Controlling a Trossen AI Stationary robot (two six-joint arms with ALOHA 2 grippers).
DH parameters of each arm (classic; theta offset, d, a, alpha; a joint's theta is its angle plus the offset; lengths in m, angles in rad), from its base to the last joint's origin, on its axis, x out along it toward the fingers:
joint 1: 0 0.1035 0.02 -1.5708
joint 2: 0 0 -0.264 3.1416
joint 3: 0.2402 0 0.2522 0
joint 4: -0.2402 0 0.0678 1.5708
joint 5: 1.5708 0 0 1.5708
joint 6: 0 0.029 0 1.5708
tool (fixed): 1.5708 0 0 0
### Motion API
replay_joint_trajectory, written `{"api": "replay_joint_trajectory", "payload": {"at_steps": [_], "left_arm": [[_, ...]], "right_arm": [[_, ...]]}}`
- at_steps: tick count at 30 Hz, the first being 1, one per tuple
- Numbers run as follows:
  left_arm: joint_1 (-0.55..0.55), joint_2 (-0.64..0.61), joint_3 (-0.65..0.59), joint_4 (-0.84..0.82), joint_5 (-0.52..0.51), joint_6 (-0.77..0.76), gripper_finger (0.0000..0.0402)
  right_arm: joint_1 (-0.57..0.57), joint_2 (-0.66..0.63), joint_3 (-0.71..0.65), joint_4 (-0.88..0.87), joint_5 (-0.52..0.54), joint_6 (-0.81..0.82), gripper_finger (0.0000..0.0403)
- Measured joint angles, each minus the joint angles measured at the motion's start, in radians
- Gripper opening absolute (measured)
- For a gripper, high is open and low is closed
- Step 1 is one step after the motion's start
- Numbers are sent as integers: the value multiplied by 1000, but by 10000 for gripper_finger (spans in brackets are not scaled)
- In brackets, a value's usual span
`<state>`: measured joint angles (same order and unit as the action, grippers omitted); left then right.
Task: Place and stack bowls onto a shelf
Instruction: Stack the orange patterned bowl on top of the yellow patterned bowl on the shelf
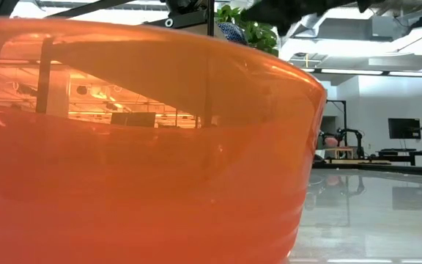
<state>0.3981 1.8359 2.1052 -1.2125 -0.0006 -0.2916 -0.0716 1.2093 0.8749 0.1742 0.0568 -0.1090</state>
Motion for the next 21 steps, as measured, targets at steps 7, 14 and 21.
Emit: {"api": "replay_joint_trajectory", "payload": {"at_steps": [7,14,21], "left_arm": [[0,0,0,0,-2,8,0],[0,0,0,0,-3,8,0],[0,0,0,0,-3,8,0]], "right_arm": [[-48,-15,1,74,17,-4,19],[-67,4,1,54,-10,-5,20],[-69,5,0,63,-13,-31,20]]}}
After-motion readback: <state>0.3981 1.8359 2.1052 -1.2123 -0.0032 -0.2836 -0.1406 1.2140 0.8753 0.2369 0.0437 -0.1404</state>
